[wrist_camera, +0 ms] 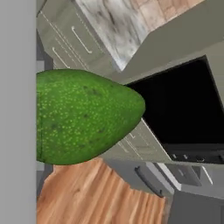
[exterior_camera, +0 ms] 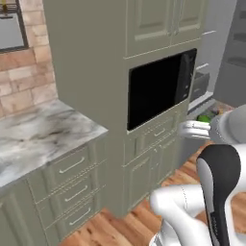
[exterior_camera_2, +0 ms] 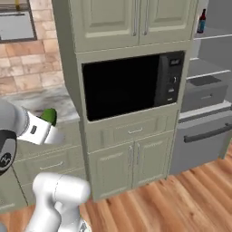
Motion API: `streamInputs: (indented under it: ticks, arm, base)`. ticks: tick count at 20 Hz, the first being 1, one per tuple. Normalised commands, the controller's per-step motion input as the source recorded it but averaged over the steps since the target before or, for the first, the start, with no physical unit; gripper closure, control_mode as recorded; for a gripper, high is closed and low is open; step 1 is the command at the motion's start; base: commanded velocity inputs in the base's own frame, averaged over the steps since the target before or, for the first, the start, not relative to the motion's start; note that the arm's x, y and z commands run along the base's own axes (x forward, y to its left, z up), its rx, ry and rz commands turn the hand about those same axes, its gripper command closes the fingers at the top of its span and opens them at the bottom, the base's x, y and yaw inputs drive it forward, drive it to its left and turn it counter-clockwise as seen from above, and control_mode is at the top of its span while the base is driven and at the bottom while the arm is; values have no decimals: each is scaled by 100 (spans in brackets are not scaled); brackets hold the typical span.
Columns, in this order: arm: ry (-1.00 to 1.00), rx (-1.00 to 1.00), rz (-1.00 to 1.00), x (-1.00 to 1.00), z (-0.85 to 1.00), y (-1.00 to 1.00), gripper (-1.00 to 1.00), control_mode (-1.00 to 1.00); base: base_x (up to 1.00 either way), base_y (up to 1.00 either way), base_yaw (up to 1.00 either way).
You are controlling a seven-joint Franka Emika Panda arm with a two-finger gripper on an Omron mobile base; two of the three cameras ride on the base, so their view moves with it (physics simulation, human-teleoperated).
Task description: Place the beer and liquor on the top shelf of the fridge to keep them out of children's reach, and place the avocado on lower shelves for easy access.
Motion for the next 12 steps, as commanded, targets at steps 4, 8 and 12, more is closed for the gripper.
streamInputs:
  ticks: [4, 8, 12]
  arm:
    - [0, 0, 0, 0, 0, 0, 100, 100]
    - [0, 0, 0, 0, 0, 0, 100, 100]
    - [0, 0, 0, 0, 0, 0, 100, 100]
  base:
    - [30, -84, -64]
    - [54, -73, -58]
    - [88, -62, -45]
